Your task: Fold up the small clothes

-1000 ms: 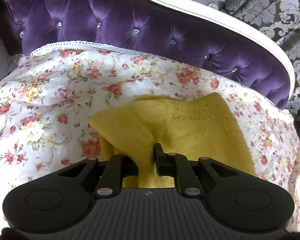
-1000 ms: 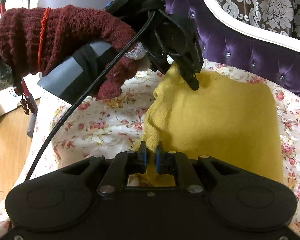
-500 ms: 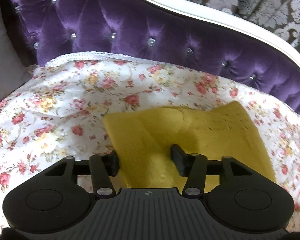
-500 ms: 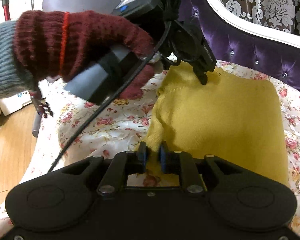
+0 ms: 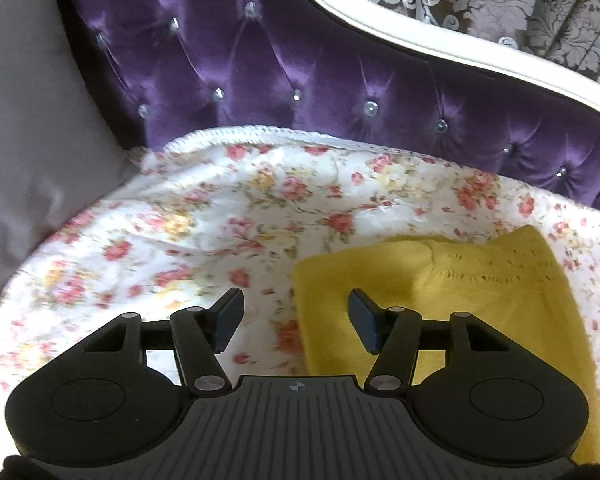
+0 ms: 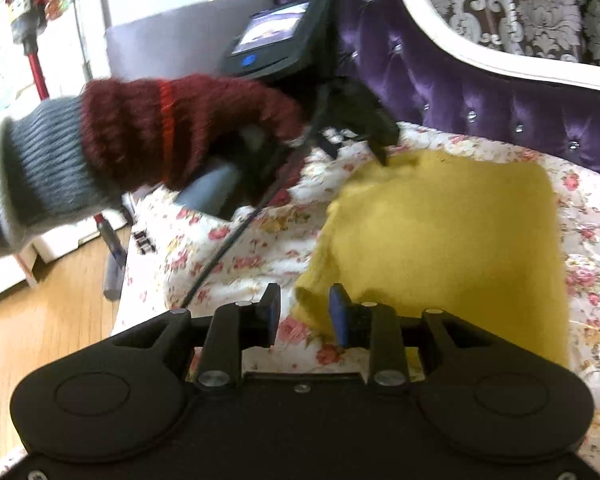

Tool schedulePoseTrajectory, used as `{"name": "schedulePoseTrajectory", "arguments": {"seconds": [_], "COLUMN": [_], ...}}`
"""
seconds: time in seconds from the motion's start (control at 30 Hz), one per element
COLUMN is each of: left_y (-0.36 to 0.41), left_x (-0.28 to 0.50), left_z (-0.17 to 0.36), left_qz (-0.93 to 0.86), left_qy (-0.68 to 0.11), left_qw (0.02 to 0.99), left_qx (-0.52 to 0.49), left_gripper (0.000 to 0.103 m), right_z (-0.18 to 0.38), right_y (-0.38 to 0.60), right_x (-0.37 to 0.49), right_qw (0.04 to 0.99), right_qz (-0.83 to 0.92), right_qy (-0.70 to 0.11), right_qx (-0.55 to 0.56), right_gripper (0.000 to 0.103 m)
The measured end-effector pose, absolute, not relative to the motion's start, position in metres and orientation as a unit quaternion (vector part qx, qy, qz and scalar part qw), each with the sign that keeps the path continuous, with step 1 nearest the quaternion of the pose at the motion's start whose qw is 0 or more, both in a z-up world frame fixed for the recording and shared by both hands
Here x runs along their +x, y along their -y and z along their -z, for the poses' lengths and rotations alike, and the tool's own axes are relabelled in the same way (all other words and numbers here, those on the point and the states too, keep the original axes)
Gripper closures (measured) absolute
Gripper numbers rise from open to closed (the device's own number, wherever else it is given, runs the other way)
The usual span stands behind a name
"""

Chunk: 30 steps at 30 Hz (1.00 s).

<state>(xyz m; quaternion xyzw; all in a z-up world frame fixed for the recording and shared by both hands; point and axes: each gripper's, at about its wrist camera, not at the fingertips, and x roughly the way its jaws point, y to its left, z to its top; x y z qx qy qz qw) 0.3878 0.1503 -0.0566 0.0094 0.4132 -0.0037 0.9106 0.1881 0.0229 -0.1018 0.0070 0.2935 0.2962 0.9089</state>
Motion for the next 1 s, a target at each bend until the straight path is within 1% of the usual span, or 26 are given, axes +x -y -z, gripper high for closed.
{"name": "schedulePoseTrajectory", "arguments": {"seconds": [0.1,0.2,0.37,0.4,0.5,0.53,0.77,1.0], "left_y": [-0.146,-0.140,-0.124,-0.122,-0.114,-0.111,-0.094,-0.087], "left_x": [0.374,0.356,0.326,0.322,0.305,0.300,0.275,0.262], "left_z": [0.044,0.033,0.023,0.022,0.020,0.020,0.028,0.053], "left_qz": [0.004,0.011,0.023,0.025,0.034,0.036,0.052,0.052], "left_qy": [-0.403,-0.397,-0.390,-0.390,-0.384,-0.382,-0.382,-0.398], "left_qw": [0.915,0.918,0.920,0.920,0.922,0.923,0.922,0.915], "left_qx": [0.022,0.019,0.028,0.028,0.028,0.030,0.033,0.039], "left_gripper": [0.047,0.047,0.046,0.046,0.046,0.046,0.046,0.046], "right_z": [0.097,0.096,0.093,0.092,0.088,0.086,0.080,0.085], "right_y": [-0.012,-0.001,0.020,0.024,0.040,0.047,0.077,0.094], "right_x": [0.188,0.188,0.188,0.188,0.192,0.192,0.210,0.237], "right_qw": [0.915,0.918,0.923,0.924,0.928,0.930,0.937,0.938], "right_qz": [-0.283,-0.270,-0.246,-0.241,-0.226,-0.219,-0.179,-0.161], "right_qy": [-0.288,-0.289,-0.295,-0.295,-0.295,-0.293,-0.294,-0.301], "right_qx": [0.010,0.012,0.016,0.018,0.031,0.034,0.055,0.068], "right_gripper": [0.063,0.059,0.058,0.057,0.047,0.046,0.046,0.046]}}
